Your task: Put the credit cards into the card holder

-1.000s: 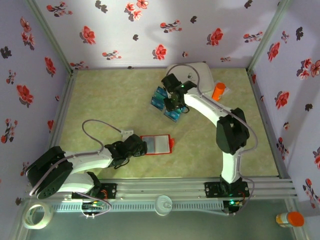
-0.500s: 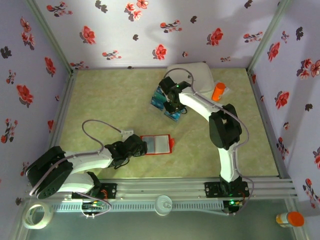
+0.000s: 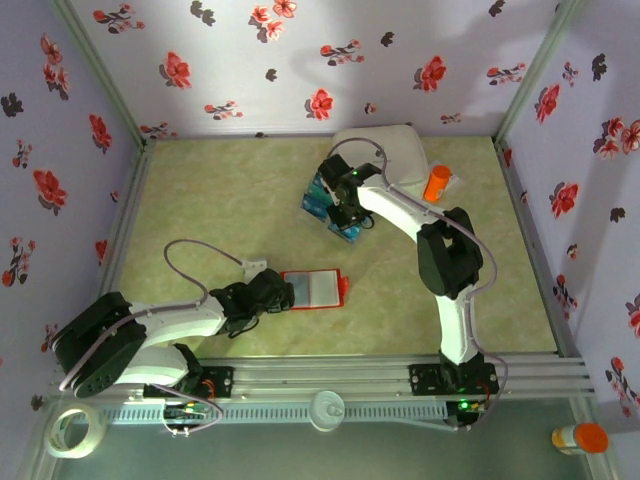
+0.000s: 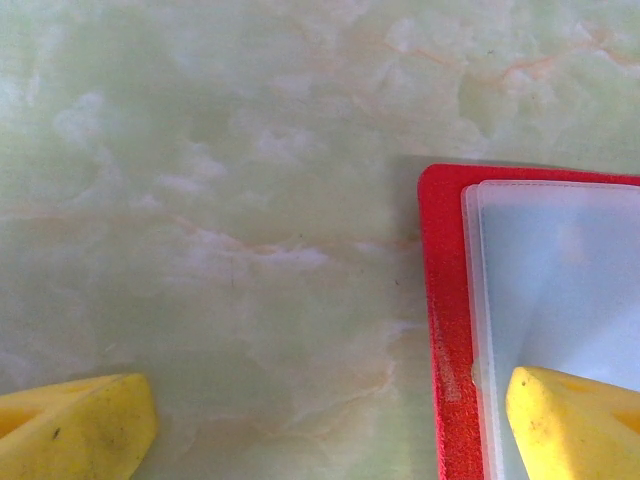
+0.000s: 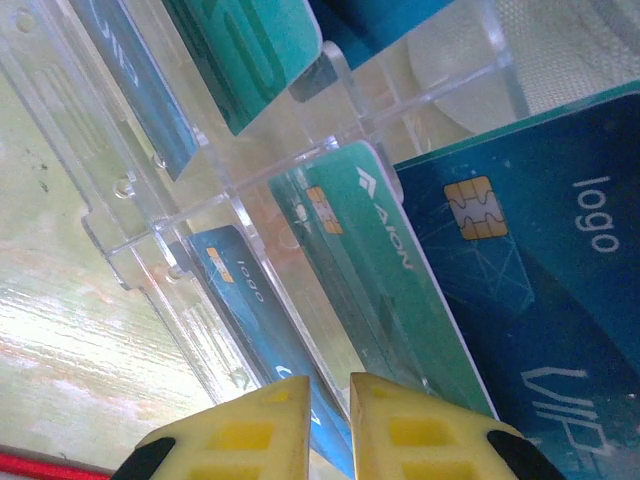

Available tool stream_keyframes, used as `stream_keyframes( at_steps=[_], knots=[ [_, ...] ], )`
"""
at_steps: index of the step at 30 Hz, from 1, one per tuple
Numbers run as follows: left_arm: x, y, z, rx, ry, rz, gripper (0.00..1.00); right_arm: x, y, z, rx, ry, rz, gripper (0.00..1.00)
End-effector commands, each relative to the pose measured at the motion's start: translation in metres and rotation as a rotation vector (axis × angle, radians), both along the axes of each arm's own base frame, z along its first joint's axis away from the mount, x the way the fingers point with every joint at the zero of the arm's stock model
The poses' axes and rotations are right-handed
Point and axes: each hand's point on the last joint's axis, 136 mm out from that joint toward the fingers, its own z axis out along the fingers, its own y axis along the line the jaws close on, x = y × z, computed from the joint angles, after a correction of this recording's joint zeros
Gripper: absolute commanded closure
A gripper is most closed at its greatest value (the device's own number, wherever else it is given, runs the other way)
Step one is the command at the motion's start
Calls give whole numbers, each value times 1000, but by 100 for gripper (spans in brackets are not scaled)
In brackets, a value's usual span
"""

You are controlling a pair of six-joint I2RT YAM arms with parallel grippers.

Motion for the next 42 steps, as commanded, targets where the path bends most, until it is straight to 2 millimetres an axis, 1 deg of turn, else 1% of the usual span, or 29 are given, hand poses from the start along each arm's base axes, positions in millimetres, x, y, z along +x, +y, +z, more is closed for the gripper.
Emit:
stream_keyframes(
  at_steps=[1,6,12,15,19,29,32,36,42],
  knots=[
    [-25,3,-42,-19,152,-23,7,-12,0,-9,10,63,21,82],
    [-25,3,-41,-21,151,-20,7,-13,3,-7,28,69,26,83],
    [-25,3,-42,-20,150,-20,7,-14,7,0,58,64,27,91],
    [-26,4,-42,-21,150,-19,7,-14,8,4,68,59,29,93],
    [-26,4,-42,-20,151,-19,7,-13,11,13,84,48,49,100],
    [-27,7,-43,-19,151,-10,7,-14,14,49,131,-1,72,100],
    [-27,6,-42,-20,150,-10,7,-14,14,54,138,-8,74,100],
    [-27,7,-43,-20,152,-9,7,-15,14,54,136,-6,75,100],
    [-27,6,-41,-24,150,-9,7,-15,15,44,135,13,73,100]
  ],
)
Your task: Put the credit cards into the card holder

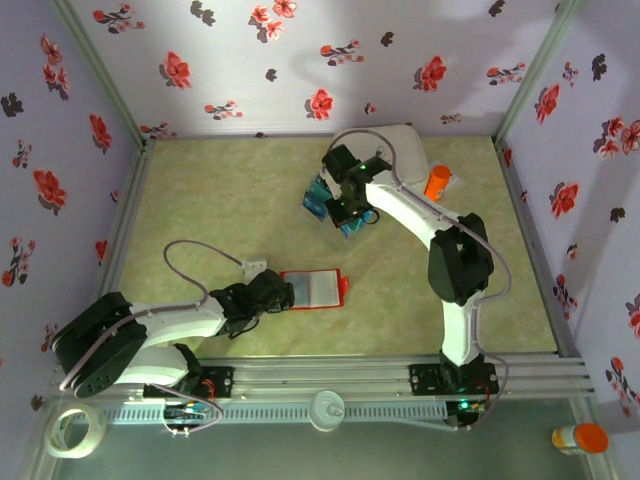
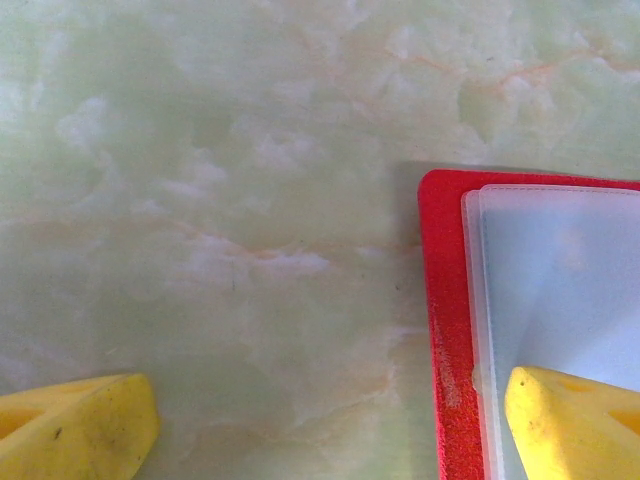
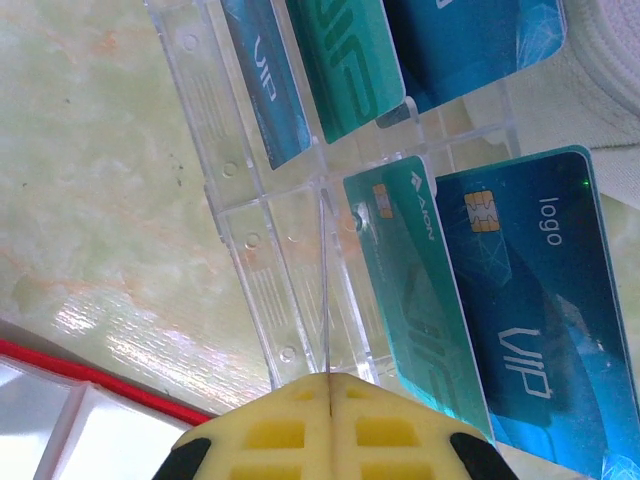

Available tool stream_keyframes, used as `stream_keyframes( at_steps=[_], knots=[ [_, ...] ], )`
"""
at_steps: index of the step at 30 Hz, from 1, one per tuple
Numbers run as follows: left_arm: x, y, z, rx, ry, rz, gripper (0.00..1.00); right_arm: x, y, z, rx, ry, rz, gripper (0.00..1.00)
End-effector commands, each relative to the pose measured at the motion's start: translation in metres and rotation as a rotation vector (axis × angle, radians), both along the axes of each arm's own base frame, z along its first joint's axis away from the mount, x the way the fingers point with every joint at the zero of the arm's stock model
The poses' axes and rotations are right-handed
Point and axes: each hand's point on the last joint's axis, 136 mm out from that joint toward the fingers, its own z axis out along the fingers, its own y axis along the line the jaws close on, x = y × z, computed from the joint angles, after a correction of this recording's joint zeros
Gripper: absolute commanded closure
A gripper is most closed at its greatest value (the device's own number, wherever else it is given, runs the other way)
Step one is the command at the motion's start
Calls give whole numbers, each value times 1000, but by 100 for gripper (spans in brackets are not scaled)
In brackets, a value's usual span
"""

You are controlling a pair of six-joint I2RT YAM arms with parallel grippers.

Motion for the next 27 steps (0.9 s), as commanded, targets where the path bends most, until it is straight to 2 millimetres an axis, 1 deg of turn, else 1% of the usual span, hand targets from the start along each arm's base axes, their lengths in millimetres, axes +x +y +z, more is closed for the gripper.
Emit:
stream_keyframes(
  at_steps=[1,13,16,20,25,27],
  knots=[
    [-27,6,-41,-22,161,-13,7,-5,0,1,2,15,17,100],
    [-28,7,-40,-22,158,-10,7,-9,-1,-35,-24,76,8,100],
    [-28,8,-40,-21,159,-9,7,-11,-1,-41,-26,89,4,100],
    [-28,8,-40,-21,158,-10,7,-11,-2,-45,-30,94,1,90],
    [-28,8,-40,-23,158,-9,7,-10,-1,-47,-32,94,-1,84],
    [-28,8,-40,-22,157,-8,7,-10,-2,-47,-35,97,-1,84]
  ],
)
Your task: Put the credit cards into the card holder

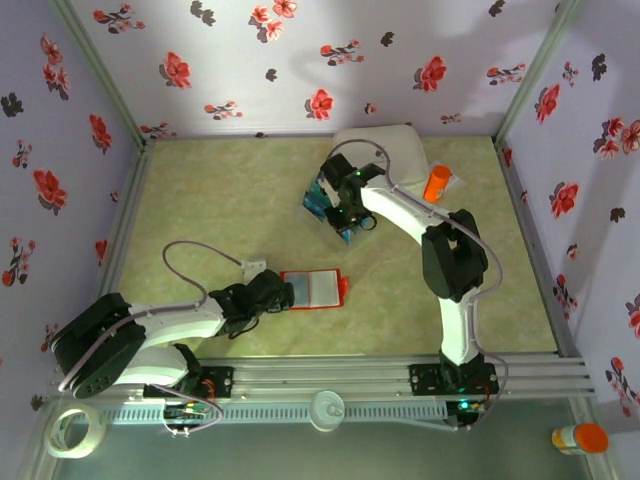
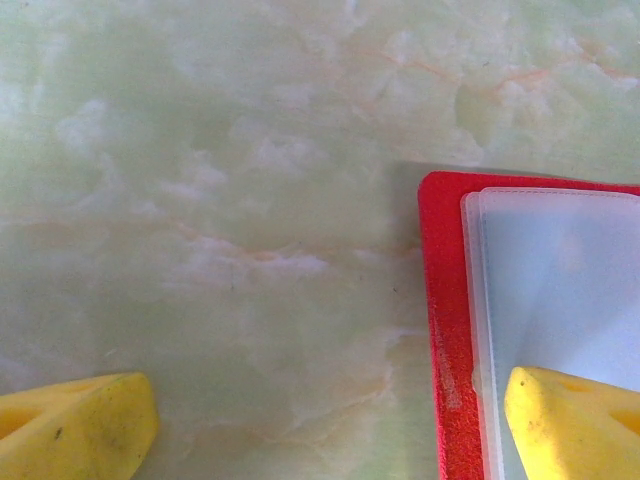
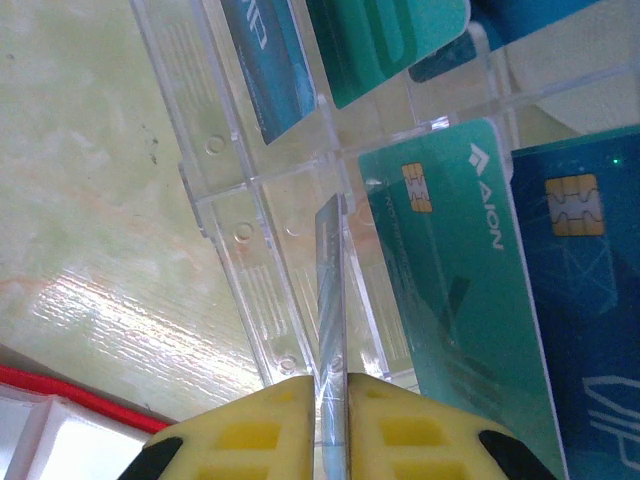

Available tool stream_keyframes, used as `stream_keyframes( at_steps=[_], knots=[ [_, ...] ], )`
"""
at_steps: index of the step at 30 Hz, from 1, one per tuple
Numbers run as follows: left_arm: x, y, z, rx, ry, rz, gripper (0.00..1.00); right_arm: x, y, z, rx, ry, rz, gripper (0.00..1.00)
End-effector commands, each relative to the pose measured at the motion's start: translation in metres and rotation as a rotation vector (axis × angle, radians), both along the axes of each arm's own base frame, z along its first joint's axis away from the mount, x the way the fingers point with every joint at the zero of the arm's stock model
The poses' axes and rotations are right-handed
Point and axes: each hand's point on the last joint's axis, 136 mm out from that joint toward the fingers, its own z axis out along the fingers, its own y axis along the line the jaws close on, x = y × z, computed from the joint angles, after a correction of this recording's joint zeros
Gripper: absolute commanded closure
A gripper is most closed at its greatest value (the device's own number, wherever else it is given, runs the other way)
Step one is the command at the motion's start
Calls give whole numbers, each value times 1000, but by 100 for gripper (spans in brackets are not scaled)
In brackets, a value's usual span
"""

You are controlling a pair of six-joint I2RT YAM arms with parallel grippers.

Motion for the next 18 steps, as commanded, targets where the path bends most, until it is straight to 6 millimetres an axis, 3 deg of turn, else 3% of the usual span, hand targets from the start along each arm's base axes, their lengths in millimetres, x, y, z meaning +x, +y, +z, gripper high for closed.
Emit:
stream_keyframes(
  at_steps=[1,18],
  knots=[
    [-28,8,-41,-12,162,-12,7,-6,-1,-13,-13,42,-2,85],
    [-28,8,-41,-15,162,-11,7,3,-1,4,-18,5,-3,82]
  ],
)
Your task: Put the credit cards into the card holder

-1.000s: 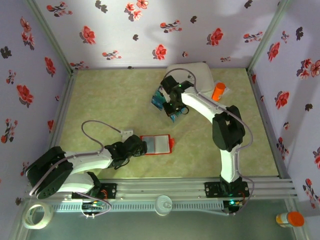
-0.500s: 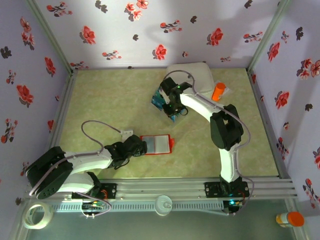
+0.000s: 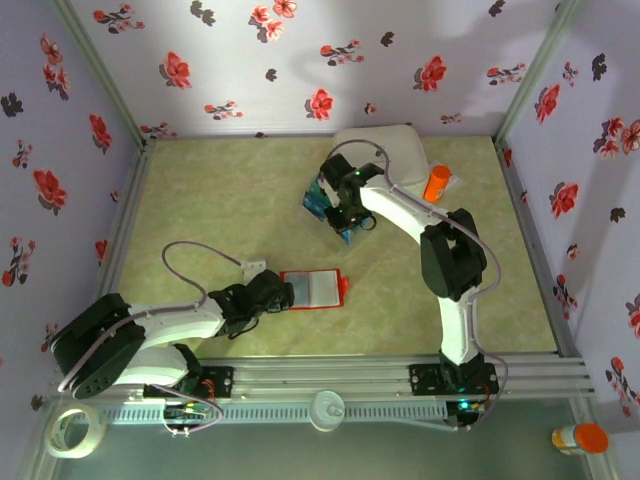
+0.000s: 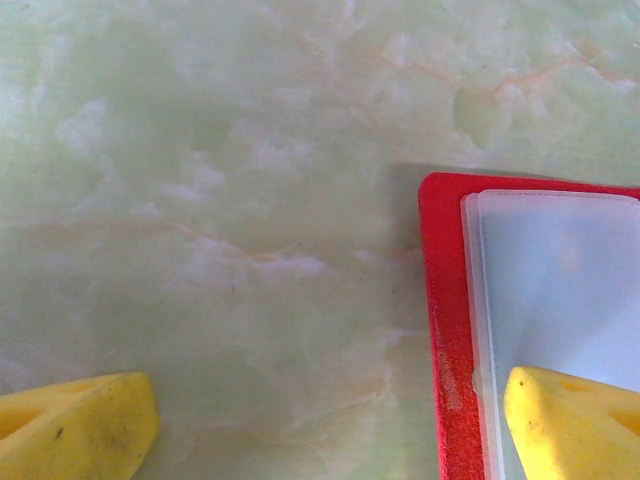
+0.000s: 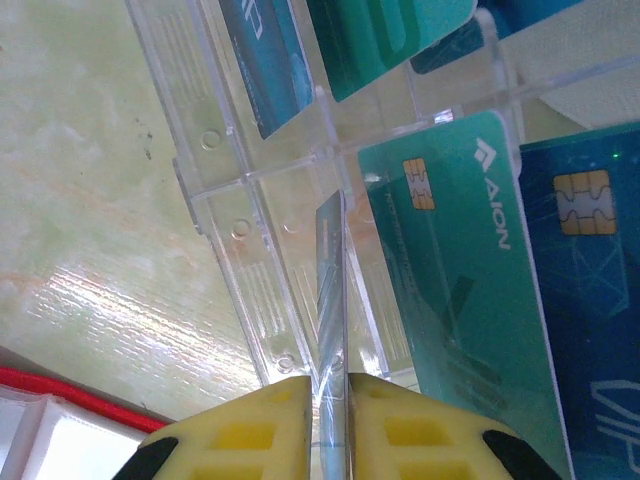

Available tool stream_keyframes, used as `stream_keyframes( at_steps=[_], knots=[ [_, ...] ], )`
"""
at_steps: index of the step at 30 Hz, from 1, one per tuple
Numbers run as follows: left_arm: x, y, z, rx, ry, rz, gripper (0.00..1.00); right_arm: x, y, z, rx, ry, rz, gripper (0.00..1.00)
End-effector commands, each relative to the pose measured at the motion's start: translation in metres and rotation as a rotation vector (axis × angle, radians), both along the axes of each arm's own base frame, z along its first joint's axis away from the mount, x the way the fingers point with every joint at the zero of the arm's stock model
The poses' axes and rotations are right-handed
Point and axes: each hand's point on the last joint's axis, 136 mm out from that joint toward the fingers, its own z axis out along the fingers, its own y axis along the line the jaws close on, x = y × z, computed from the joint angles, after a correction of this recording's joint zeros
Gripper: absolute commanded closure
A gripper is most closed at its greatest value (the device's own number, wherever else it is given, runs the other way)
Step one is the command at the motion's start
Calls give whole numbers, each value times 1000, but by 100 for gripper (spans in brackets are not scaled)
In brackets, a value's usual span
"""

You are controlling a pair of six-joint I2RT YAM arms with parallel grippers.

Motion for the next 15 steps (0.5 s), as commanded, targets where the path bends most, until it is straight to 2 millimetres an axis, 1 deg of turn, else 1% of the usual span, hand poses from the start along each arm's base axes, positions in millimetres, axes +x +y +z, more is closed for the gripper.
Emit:
stream_keyframes(
  at_steps=[1,7,9,13,15],
  knots=[
    [-28,8,-41,-11,165,-12,7,3,-1,4,-14,-3,-4,82],
    [-29,9,-41,-10,165,-10,7,3,-1,3,-17,3,-4,84],
    [-29,9,-42,-10,166,-10,7,2,-1,2,-18,7,-2,88],
    [-29,9,-42,-12,166,-10,7,2,1,6,-8,9,2,99],
    [-29,9,-41,-12,165,-10,7,2,3,11,3,8,6,100]
  ],
)
